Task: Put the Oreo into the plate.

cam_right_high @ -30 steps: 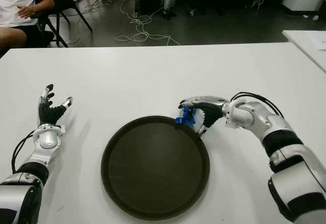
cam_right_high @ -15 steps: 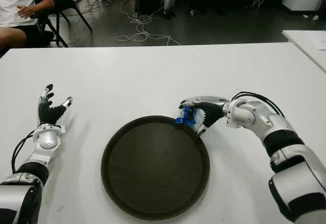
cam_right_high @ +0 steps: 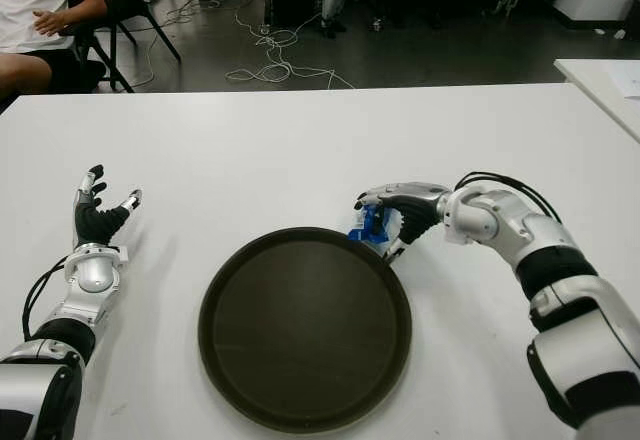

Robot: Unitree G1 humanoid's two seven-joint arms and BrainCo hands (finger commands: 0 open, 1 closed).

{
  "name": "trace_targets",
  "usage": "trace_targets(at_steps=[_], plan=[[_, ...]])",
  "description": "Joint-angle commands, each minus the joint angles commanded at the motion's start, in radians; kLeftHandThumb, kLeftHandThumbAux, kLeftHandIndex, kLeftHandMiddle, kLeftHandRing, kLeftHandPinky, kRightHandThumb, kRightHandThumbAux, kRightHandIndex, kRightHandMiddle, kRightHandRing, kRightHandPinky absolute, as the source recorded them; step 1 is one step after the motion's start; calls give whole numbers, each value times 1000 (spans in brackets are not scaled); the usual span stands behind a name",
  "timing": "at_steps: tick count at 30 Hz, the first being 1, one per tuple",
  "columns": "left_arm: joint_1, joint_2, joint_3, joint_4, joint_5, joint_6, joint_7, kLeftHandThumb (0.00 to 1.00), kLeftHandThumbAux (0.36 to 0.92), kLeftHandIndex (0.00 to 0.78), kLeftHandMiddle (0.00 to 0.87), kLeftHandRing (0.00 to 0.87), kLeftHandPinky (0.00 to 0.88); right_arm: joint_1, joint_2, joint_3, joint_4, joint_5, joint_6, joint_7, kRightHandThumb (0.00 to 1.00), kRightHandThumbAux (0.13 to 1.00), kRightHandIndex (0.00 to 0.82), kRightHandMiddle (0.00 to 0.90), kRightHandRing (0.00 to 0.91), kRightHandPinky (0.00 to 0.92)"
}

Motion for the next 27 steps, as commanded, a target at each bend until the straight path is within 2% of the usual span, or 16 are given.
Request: trace_targets(at_steps=[15,27], plan=[[-2,-1,5,0,-8,6,-10,0,740,66,110,85,56,-30,7,-21,15,22,-27,10,0,723,0,0,0,0],[-2,-1,3,0,-5,3,-10,0,755,66,110,86,59,-44,15,-29,14,41,1,50,0,717,0,0,0,0]])
